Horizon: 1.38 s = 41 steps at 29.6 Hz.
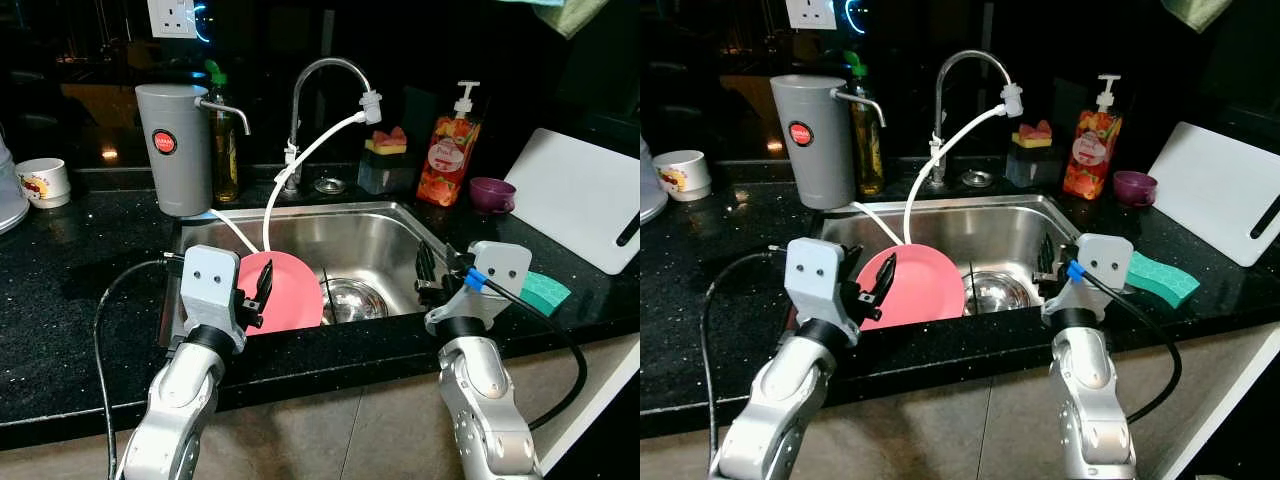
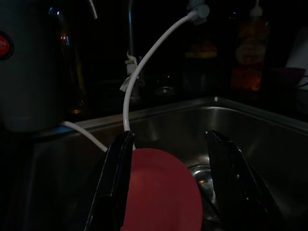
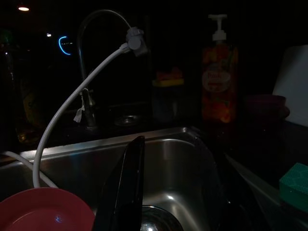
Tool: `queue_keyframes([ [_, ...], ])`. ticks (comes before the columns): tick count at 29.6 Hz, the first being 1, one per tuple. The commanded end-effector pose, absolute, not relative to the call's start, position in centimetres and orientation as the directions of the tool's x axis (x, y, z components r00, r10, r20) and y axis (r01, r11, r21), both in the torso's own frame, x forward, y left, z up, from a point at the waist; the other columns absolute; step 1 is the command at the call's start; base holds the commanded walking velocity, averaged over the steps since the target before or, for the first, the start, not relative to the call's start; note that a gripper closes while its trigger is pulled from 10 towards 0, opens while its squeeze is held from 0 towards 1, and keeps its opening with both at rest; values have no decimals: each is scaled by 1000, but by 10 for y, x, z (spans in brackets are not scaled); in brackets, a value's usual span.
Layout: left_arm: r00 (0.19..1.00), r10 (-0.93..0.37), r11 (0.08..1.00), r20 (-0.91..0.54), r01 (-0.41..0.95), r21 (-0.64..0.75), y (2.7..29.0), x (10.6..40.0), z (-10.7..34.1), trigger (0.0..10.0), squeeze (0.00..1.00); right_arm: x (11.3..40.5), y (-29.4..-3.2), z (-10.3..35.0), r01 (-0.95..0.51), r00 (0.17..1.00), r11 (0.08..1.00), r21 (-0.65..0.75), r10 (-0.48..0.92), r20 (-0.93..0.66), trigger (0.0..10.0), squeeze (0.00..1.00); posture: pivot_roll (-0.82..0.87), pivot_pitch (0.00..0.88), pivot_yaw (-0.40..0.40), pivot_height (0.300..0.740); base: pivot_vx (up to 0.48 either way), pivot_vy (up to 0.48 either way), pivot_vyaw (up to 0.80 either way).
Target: Kitchen organization
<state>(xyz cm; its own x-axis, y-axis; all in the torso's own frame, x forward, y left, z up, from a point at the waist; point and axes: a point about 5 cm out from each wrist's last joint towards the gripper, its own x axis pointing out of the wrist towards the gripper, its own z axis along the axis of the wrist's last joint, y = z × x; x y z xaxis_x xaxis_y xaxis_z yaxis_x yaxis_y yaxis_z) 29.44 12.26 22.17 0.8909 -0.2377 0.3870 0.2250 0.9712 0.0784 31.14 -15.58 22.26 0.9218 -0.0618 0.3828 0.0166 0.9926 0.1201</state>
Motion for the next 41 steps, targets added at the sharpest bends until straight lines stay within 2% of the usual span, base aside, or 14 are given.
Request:
queue_keyframes([
  [1, 892, -239, 971, 383, 225, 82, 123, 293, 221, 10000, 0, 308, -160, 224, 30, 919, 992, 121, -75, 387, 10000, 0, 99, 50, -65, 740, 0, 0, 0],
  [41, 895, -221, 975, 388, 203, 87, 124, 294, 222, 10000, 0, 313, -162, 222, 33, 926, 993, 116, -74, 371, 10000, 0, 114, 39, -78, 740, 0, 0, 0],
])
